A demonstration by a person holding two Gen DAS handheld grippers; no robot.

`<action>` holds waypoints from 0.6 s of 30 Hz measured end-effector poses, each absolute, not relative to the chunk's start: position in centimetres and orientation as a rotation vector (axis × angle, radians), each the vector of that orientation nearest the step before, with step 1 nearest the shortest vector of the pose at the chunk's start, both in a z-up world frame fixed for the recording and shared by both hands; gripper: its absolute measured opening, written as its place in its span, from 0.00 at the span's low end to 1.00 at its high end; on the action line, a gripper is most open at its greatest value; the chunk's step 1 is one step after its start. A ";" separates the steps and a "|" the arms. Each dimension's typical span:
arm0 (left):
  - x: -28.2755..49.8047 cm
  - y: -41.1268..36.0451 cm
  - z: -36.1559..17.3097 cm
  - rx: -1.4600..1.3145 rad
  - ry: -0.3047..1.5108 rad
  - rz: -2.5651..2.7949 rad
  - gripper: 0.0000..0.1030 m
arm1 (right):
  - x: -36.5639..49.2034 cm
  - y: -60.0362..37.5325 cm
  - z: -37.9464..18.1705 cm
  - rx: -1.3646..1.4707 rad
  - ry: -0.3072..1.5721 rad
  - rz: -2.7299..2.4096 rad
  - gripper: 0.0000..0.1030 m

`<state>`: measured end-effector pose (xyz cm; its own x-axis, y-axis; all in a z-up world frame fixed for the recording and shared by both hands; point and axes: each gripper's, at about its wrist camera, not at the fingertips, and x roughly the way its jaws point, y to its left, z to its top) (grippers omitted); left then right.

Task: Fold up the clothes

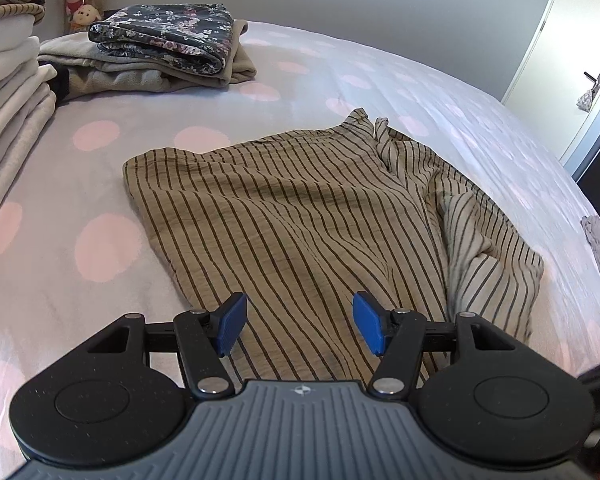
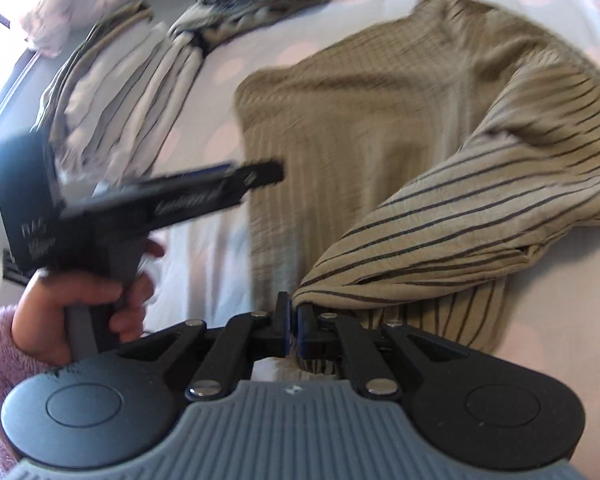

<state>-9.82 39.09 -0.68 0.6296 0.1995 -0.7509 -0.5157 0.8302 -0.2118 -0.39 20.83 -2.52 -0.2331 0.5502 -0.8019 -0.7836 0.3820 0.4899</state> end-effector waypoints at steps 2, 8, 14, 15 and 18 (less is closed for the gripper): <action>-9.8 39.1 -0.7 -0.435 0.792 0.427 0.55 | -1.4 21.4 -3.2 -0.248 1.324 1.292 0.04; -9.7 39.2 -0.9 -0.432 0.799 0.426 0.55 | -3.8 23.2 -5.5 -0.327 1.371 1.324 0.04; -9.7 39.4 -1.2 -0.435 0.809 0.424 0.55 | -4.0 23.4 -8.5 -0.369 1.418 1.276 0.04; -9.6 39.4 -1.3 -0.436 0.812 0.423 0.55 | -4.0 23.4 -9.0 -0.366 1.423 1.268 0.04; -9.5 39.5 -1.5 -0.434 0.823 0.421 0.55 | -3.9 23.0 -9.3 -0.341 1.432 1.268 0.07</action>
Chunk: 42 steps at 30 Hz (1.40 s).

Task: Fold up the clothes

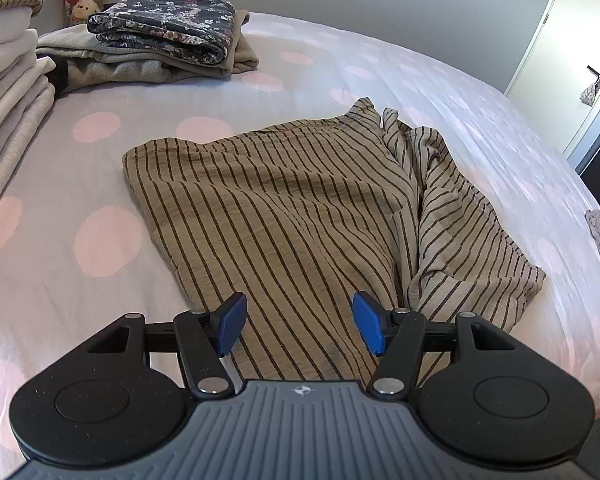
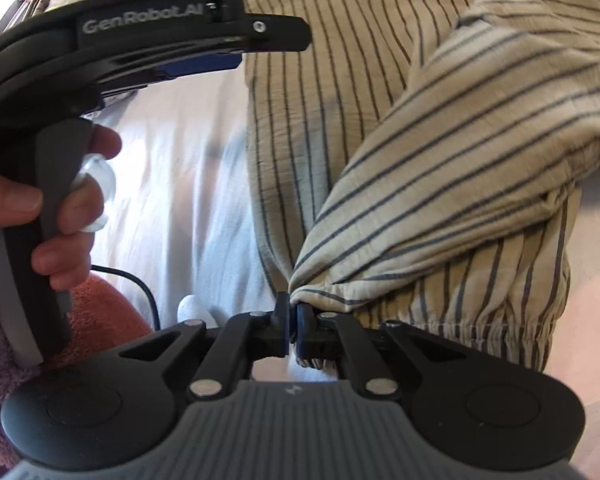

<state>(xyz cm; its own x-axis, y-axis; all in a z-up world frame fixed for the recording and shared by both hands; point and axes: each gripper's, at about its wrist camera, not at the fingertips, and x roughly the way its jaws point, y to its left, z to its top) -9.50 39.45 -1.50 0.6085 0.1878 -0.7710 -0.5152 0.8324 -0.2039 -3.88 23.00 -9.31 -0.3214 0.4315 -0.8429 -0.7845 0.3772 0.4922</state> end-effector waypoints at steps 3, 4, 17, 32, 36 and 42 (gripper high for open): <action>-9.4 39.4 -1.7 -0.432 0.832 0.423 0.55 | -3.8 22.5 -8.6 -0.321 1.423 1.287 0.27; -9.4 39.4 -1.7 -0.431 0.835 0.425 0.55 | -3.7 22.3 -8.1 -0.318 1.415 1.293 0.33; -9.1 39.5 -2.1 -0.410 0.864 0.444 0.55 | -0.5 17.5 -3.1 -0.326 1.293 1.218 0.59; -7.7 43.0 -0.6 -0.346 0.836 0.587 0.55 | 17.1 11.8 -3.6 -0.110 1.251 0.757 0.57; -6.1 44.4 0.0 -0.298 0.831 0.602 0.56 | 20.3 11.7 -4.9 -0.053 1.282 0.670 0.57; -5.9 46.2 -2.0 -0.261 0.819 0.688 0.56 | 22.8 11.9 -7.9 -0.001 1.343 0.584 0.45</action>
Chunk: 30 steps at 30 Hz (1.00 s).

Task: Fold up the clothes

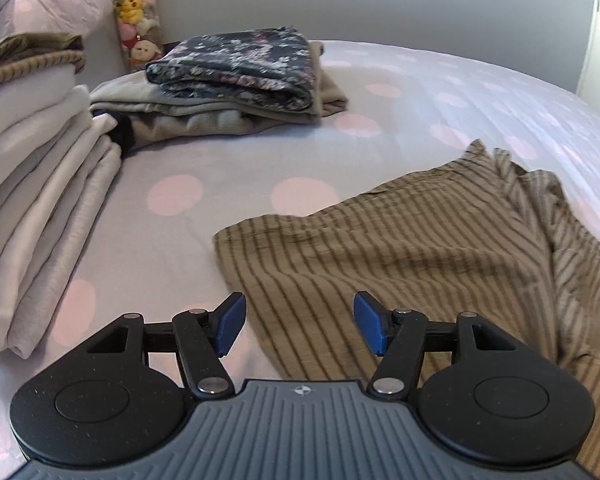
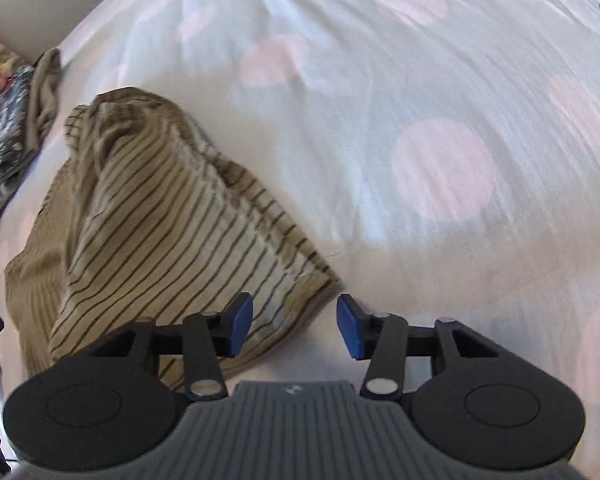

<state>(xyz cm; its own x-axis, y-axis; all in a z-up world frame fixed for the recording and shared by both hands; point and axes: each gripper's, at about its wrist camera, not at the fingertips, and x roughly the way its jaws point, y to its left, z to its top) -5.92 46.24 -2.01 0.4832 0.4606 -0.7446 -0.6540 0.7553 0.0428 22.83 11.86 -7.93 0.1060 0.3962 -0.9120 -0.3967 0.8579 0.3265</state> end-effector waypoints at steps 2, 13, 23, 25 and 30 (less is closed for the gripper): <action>-6.3 46.9 -2.7 -0.265 0.820 0.704 0.56 | 23.1 12.0 -8.3 0.011 1.351 0.579 0.23; -7.6 48.9 -3.5 -0.377 0.834 0.676 0.56 | 20.2 18.9 2.5 -0.119 1.151 0.763 0.05; -8.9 50.0 -3.1 -0.387 0.802 0.683 0.52 | 13.2 31.2 11.6 -0.242 0.952 1.040 0.05; -8.7 50.0 -3.3 -0.363 0.821 0.686 0.51 | 11.7 33.4 12.0 -0.260 0.942 1.089 0.05; -8.9 50.0 -3.4 -0.339 0.855 0.686 0.51 | 9.1 38.1 11.1 -0.293 0.954 1.183 0.05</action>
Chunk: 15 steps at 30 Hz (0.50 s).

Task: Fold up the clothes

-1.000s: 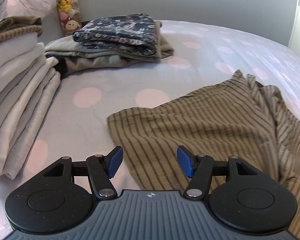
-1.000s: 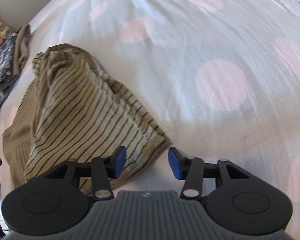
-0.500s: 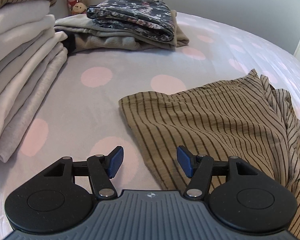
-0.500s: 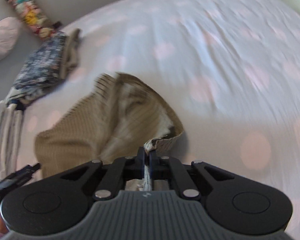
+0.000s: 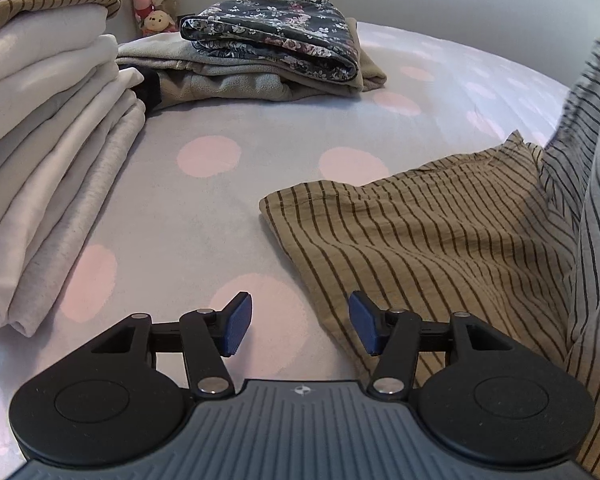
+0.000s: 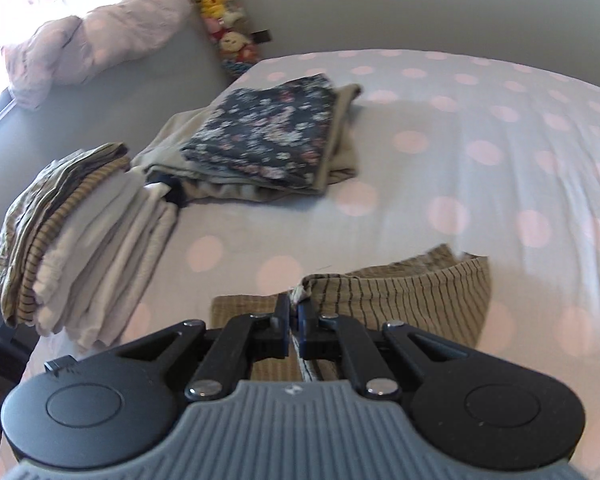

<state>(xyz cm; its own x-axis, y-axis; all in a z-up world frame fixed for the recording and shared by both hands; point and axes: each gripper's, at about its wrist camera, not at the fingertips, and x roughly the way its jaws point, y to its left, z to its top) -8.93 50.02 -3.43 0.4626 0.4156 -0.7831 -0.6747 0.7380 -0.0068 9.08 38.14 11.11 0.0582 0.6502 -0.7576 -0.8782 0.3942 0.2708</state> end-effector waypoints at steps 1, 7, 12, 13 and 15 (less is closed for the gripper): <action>-9.1 50.1 -3.5 -0.341 0.854 0.689 0.51 | 8.7 38.9 10.7 -0.297 0.962 1.200 0.05; -9.4 51.0 -3.9 -0.365 0.846 0.706 0.51 | 6.4 43.3 8.2 -0.316 1.013 1.291 0.05; -9.7 51.8 -4.0 -0.389 0.829 0.713 0.51 | 5.0 46.9 5.5 -0.352 1.058 1.334 0.05; -9.8 52.0 -4.0 -0.402 0.818 0.712 0.51 | 4.8 47.6 4.9 -0.359 1.068 1.337 0.05; -10.2 52.3 -3.9 -0.430 0.796 0.709 0.51 | 4.7 48.7 3.5 -0.368 1.086 1.340 0.05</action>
